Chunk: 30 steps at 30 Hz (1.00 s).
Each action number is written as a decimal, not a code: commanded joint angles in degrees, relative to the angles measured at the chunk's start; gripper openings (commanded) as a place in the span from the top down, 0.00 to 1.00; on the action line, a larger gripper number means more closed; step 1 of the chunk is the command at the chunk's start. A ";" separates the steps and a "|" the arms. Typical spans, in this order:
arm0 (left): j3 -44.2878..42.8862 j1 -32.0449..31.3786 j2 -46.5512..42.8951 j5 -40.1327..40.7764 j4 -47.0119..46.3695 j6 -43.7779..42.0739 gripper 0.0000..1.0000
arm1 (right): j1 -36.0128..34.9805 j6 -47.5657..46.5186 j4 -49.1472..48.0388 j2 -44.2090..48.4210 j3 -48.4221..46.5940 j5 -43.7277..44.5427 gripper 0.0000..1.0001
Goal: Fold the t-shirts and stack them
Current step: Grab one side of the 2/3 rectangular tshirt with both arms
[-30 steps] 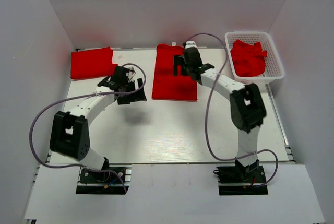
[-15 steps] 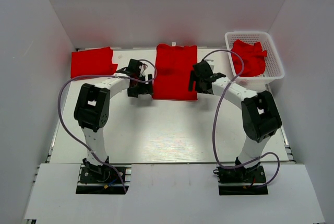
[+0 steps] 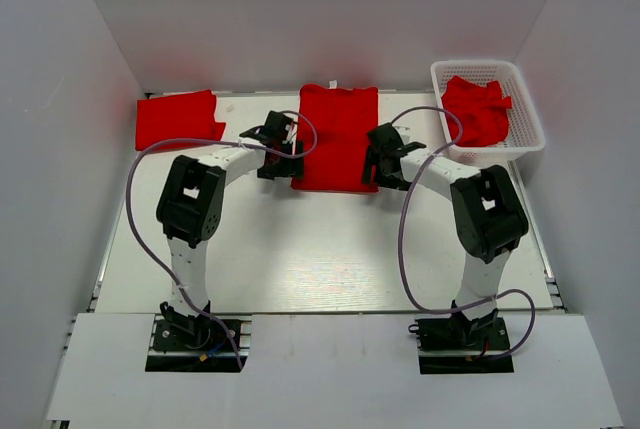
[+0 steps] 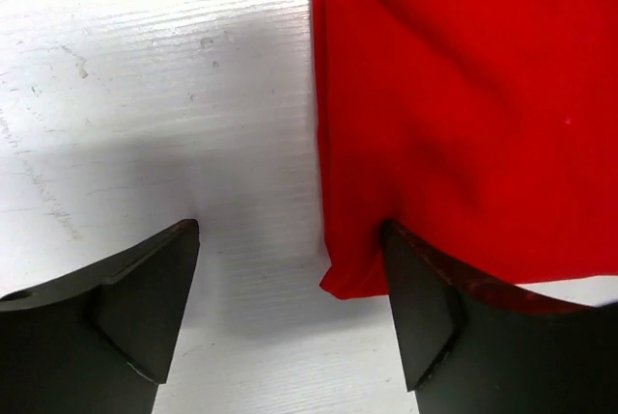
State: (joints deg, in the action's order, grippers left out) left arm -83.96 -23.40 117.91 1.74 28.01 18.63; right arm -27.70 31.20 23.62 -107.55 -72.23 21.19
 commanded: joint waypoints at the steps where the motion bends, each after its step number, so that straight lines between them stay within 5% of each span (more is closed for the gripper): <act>1: 0.03 -0.86 1.70 0.02 -1.11 -0.53 0.15 | 0.46 1.23 -2.87 -1.00 -0.55 -0.53 0.10; 8: 1.87 -2.44 3.47 -3.14 -1.73 -1.05 0.42 | 0.37 0.88 -4.46 -3.46 0.07 -8.44 0.36; 11: 4.15 -2.44 2.85 -5.07 -2.51 0.17 0.50 | 0.28 1.23 -5.07 -2.76 1.55 -10.64 0.58; 12: 4.85 -2.96 2.07 -5.08 -3.04 0.18 0.57 | 0.37 2.27 -5.25 -2.32 2.08 -12.30 0.75; 15: 8.89 -2.97 -1.44 -6.74 -5.58 2.81 0.74 | 0.28 4.04 -8.40 0.40 6.30 -15.29 0.98; 18: 15.47 -3.50 -7.31 -8.32 -8.92 5.00 1.00 | 0.28 5.62 -10.17 4.35 10.61 -16.88 1.00; 24: 25.32 -4.64 -20.59 -9.64 -12.45 6.59 1.00 | 0.11 2.55 -7.56 17.78 16.94 -18.11 1.00; 30: 27.71 -6.39 -33.68 -9.65 -2.80 6.59 1.00 | -0.33 0.00 4.12 28.95 19.75 -20.04 1.00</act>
State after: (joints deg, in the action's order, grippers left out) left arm -56.80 -29.28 91.92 -7.03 20.43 24.80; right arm -27.77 33.04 20.62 -84.07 -53.28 2.72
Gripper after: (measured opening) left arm 0.011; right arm 0.014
